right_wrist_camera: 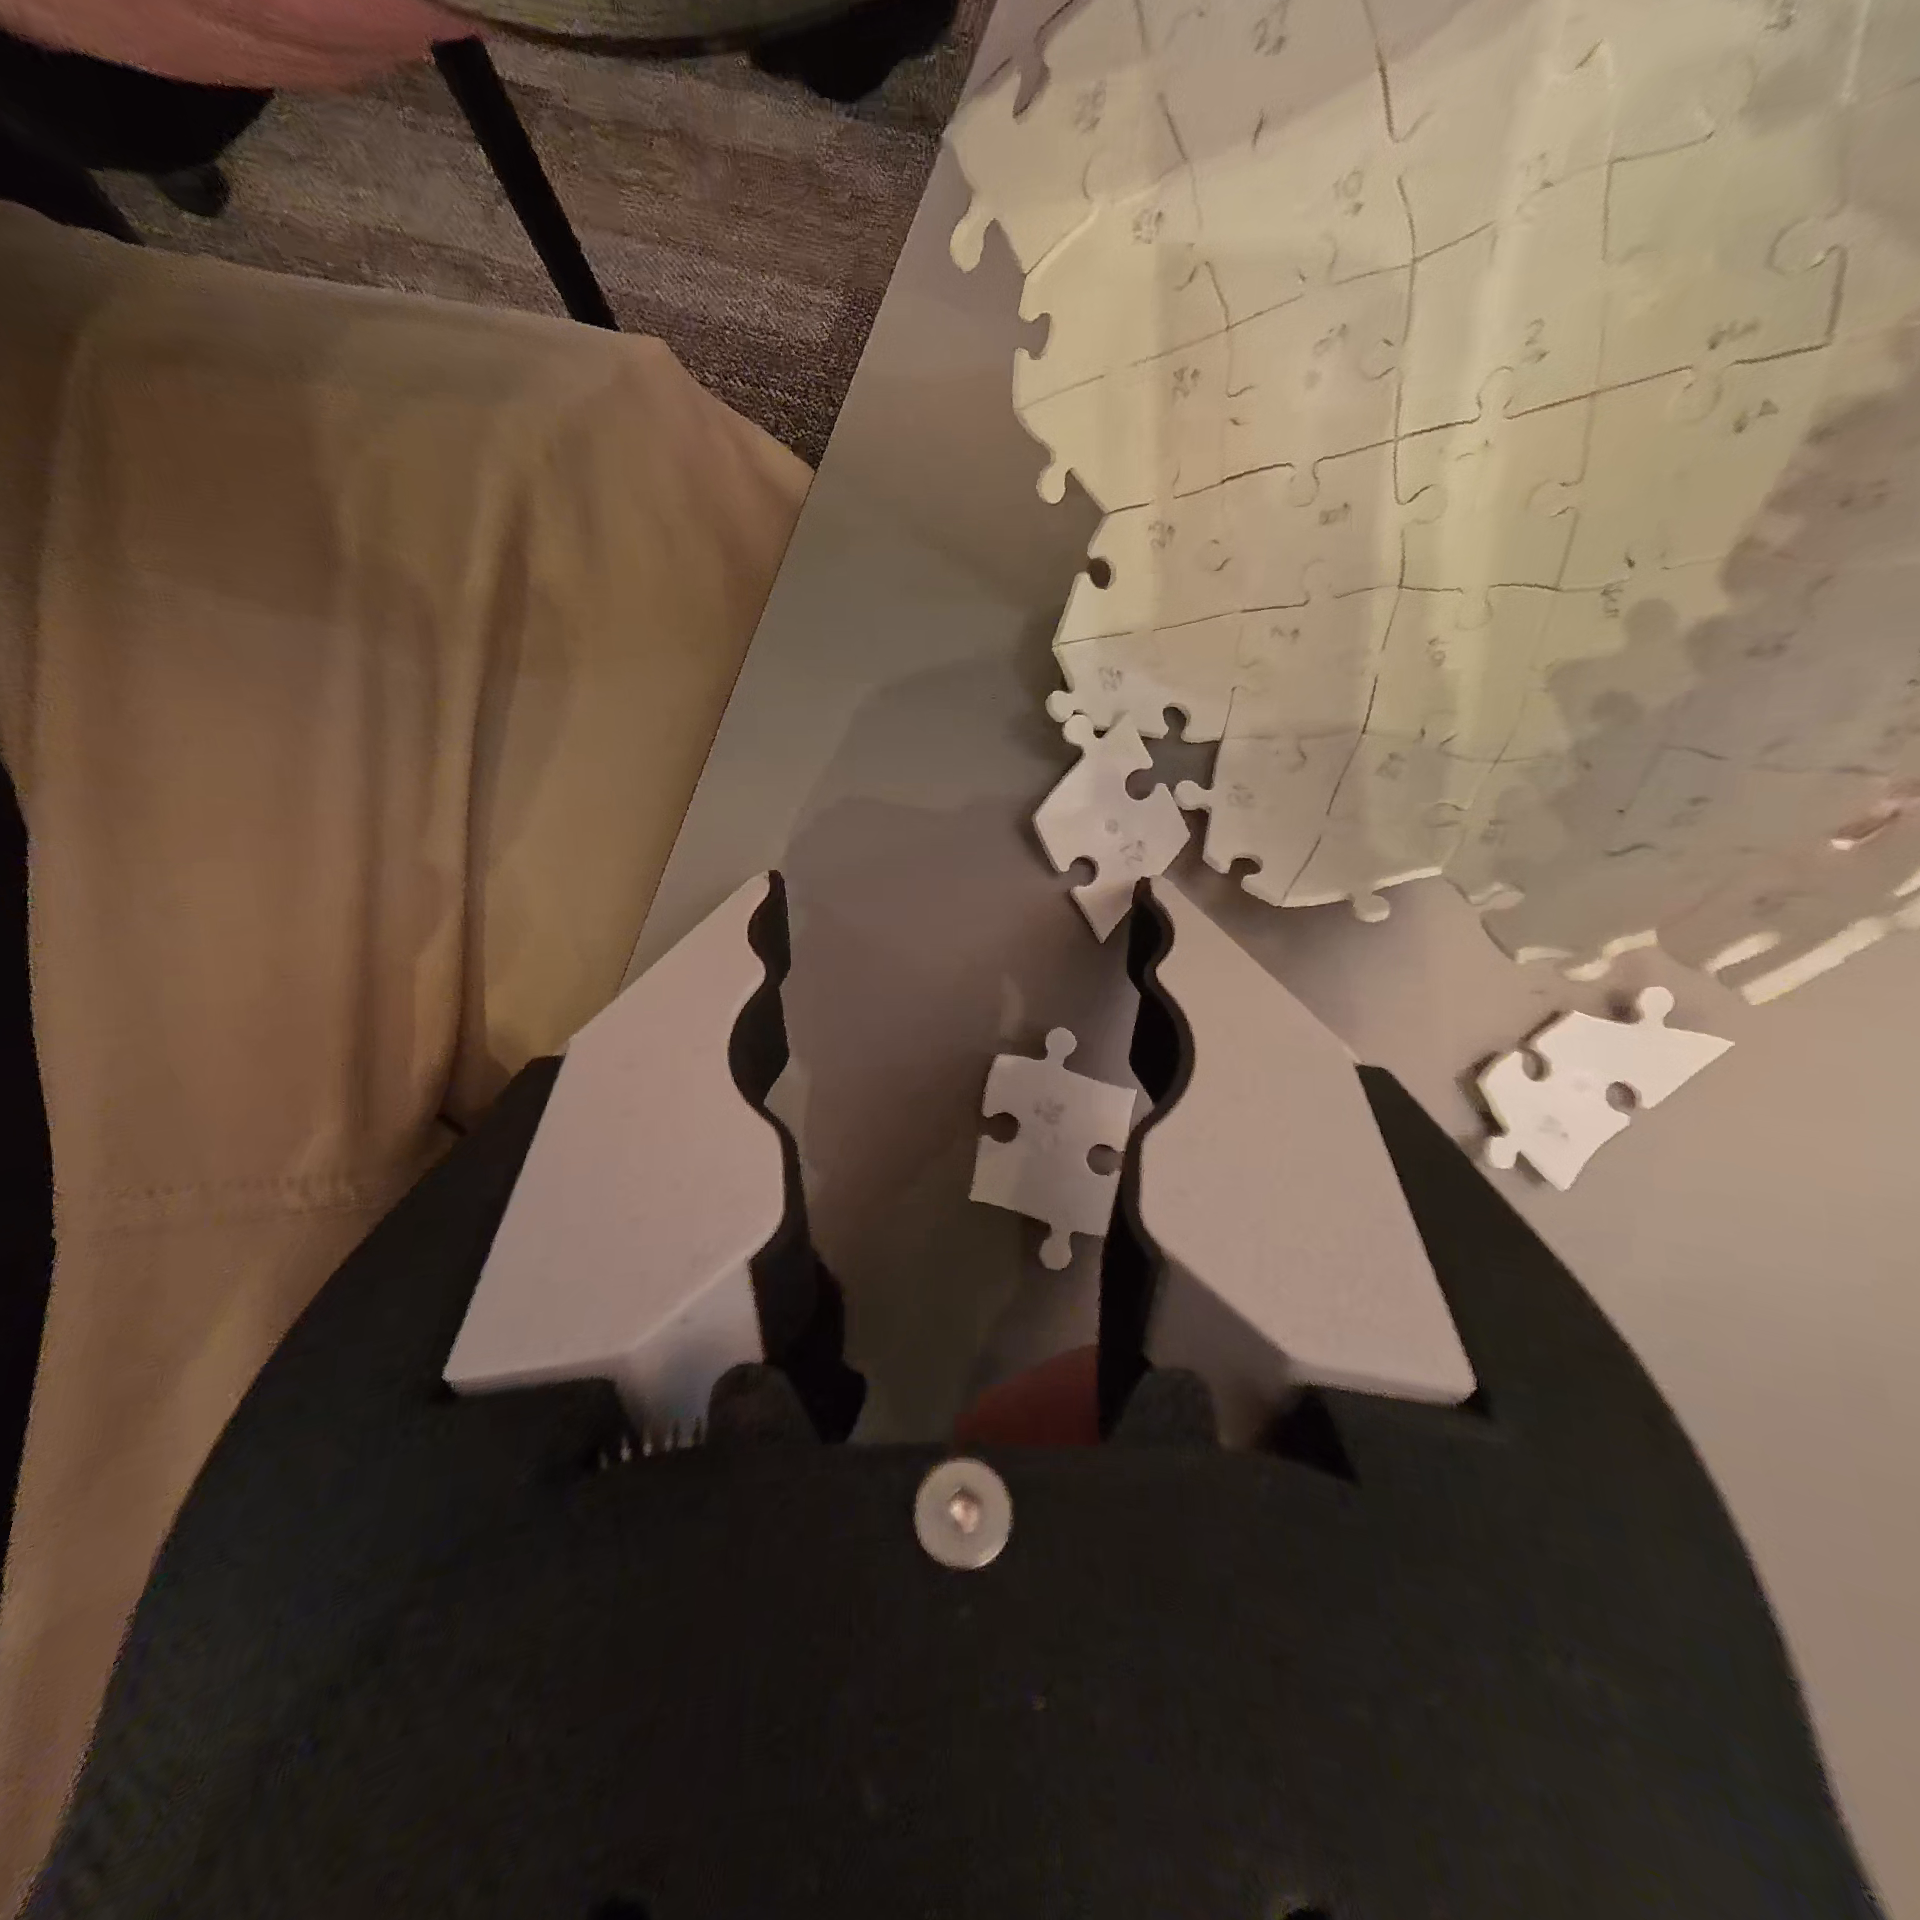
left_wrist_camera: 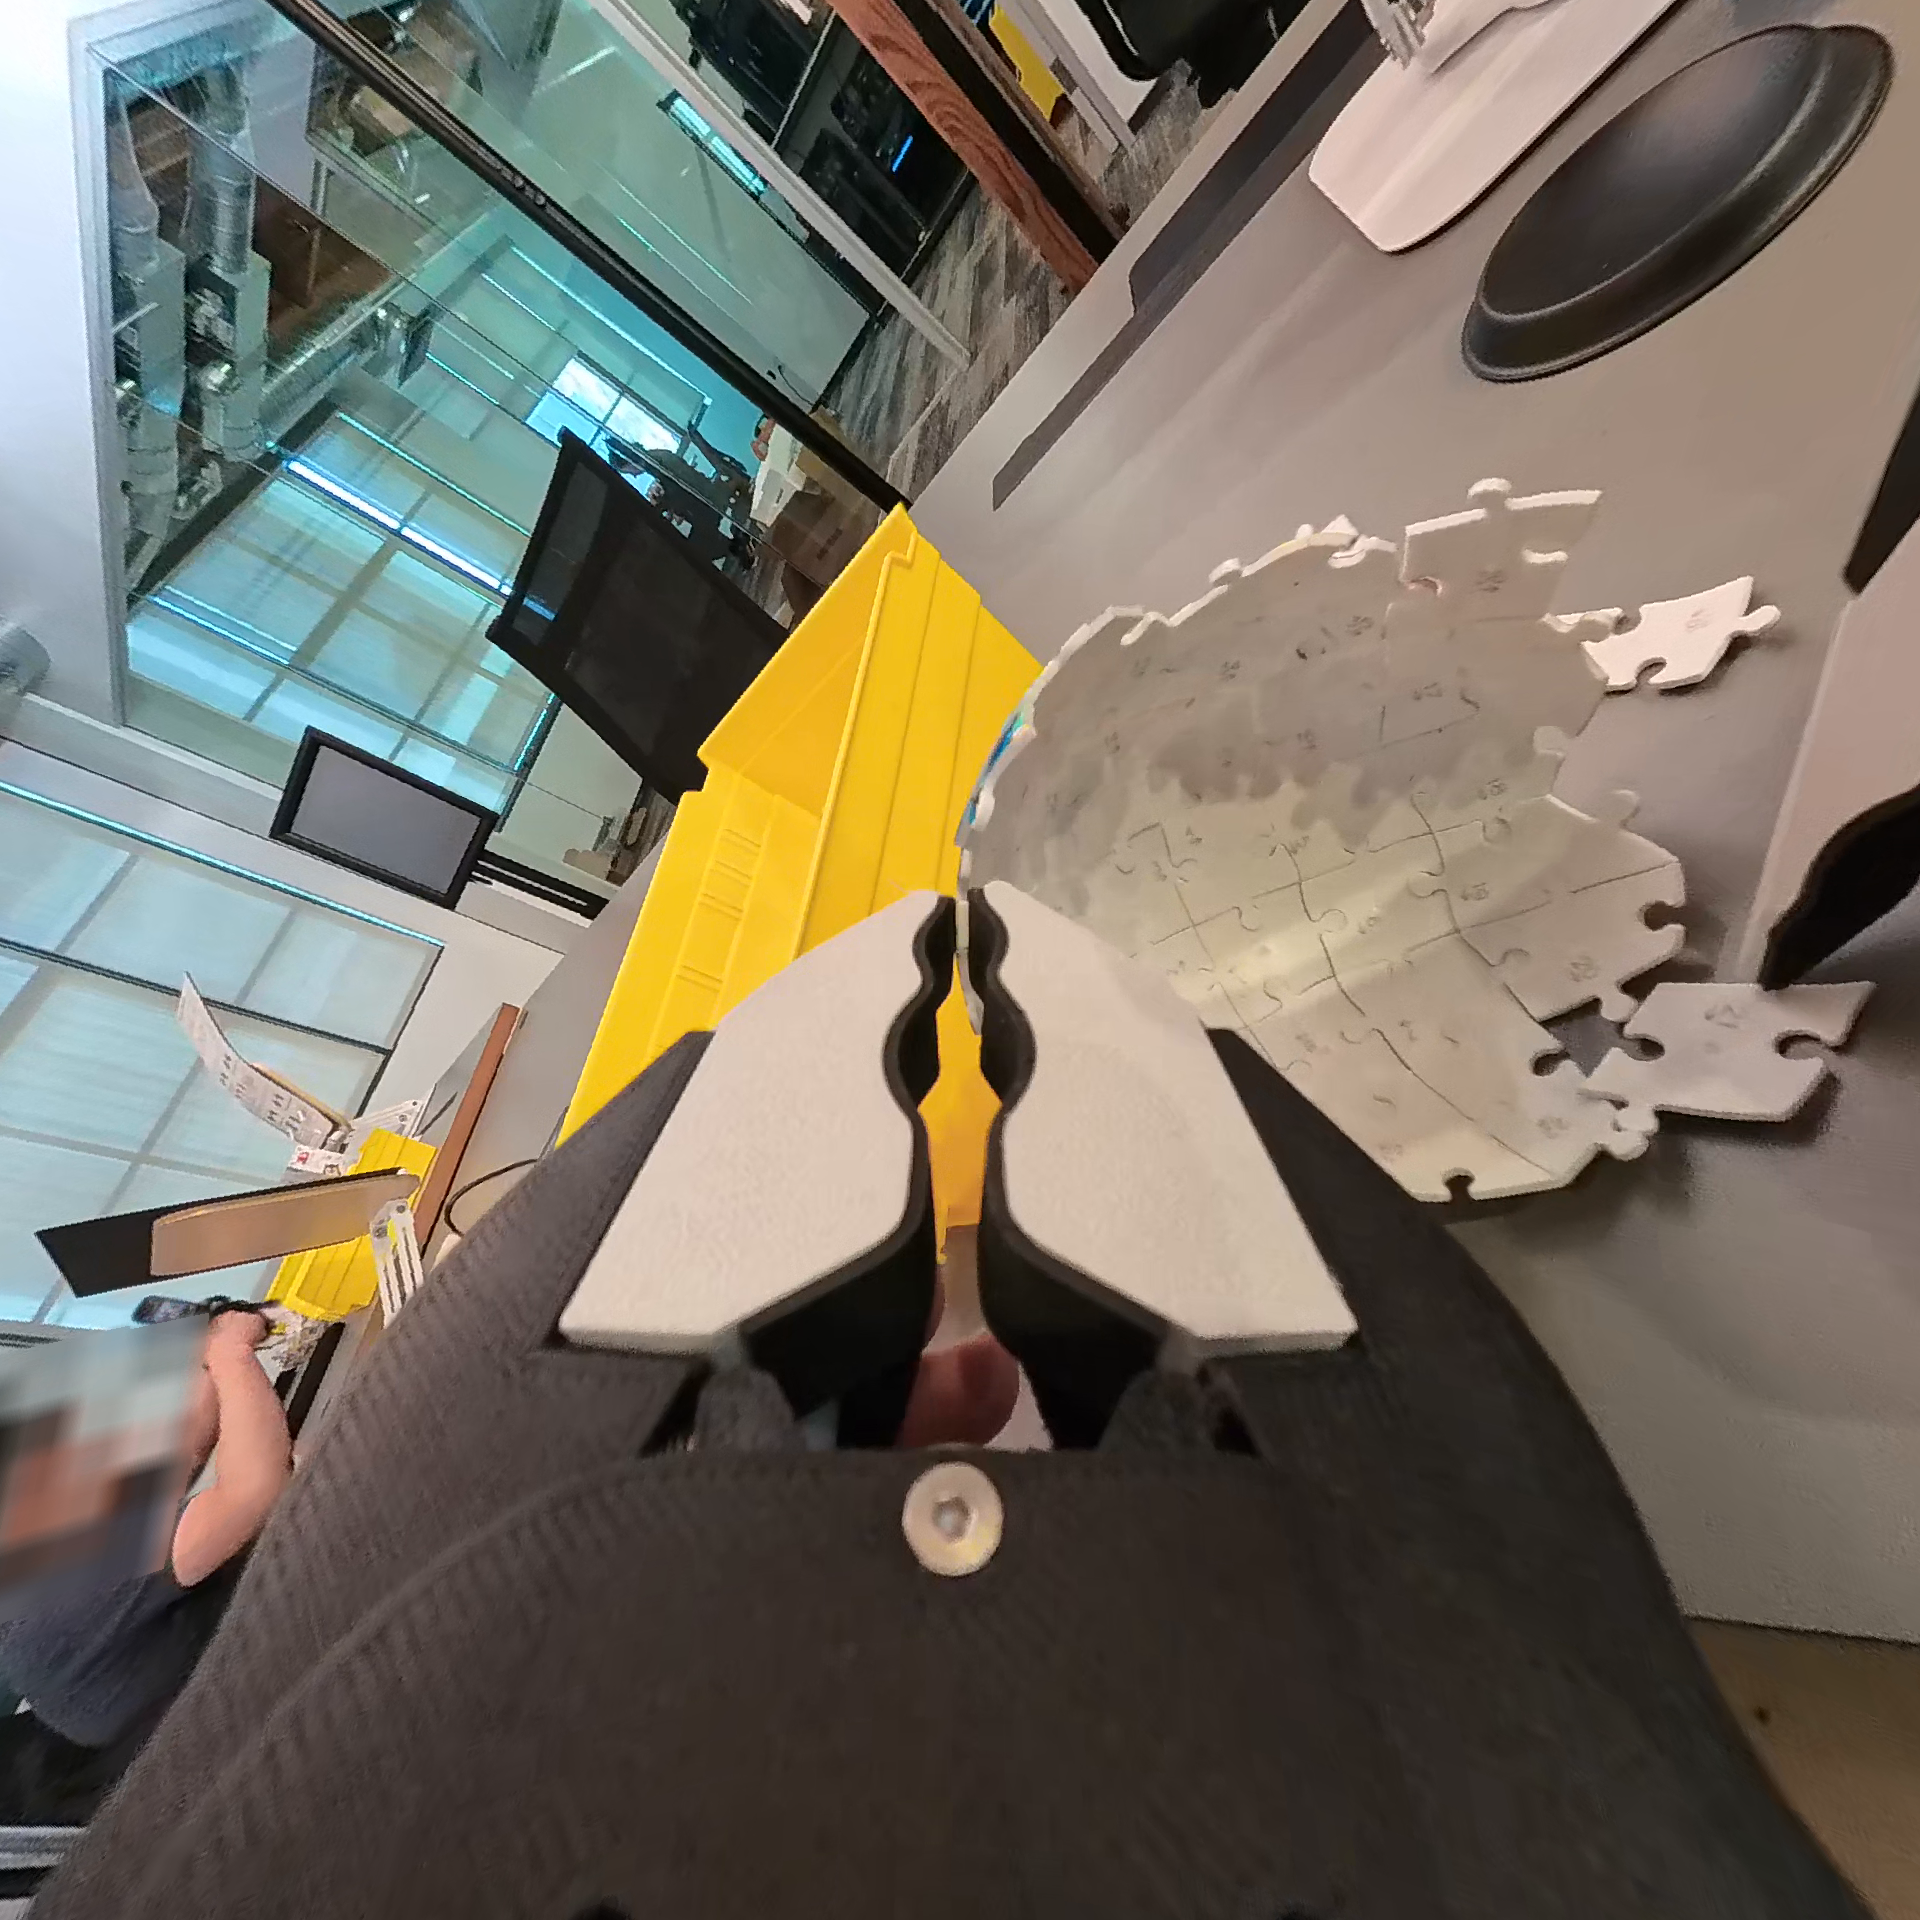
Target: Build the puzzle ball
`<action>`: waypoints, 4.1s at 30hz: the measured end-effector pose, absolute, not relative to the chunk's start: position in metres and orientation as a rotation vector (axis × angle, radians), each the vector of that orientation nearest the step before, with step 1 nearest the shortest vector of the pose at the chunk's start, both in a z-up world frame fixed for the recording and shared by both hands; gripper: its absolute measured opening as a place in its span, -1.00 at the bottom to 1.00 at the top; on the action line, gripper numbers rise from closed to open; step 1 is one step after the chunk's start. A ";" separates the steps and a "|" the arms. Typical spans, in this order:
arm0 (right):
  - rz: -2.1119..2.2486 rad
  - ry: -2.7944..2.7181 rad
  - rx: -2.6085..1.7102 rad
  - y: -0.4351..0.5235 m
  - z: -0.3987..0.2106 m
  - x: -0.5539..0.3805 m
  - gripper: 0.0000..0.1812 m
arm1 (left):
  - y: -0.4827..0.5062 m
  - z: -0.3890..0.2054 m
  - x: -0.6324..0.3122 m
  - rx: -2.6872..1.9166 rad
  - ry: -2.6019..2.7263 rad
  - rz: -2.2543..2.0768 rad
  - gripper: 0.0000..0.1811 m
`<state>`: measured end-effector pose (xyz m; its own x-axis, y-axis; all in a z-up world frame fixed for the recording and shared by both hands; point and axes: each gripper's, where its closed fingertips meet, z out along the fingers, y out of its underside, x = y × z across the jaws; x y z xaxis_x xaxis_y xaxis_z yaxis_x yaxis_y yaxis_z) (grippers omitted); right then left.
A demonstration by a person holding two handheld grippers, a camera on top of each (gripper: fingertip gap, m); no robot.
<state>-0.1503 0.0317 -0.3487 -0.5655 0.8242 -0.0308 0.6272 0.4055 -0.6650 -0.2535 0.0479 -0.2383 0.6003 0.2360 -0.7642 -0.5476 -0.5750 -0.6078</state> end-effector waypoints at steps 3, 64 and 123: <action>0.918 -2.319 -1.335 0.031 -0.348 -0.151 -0.28 | 0.045 -0.238 -0.252 -1.906 0.244 1.080 -0.98; 1.132 -1.579 -2.005 0.017 -0.333 -0.151 -0.20 | 0.021 -0.245 -0.239 -1.875 0.251 1.129 -0.98; 0.773 -1.991 -1.646 0.046 -0.350 -0.145 -0.71 | 0.019 -0.247 -0.239 -1.884 0.241 1.138 -0.97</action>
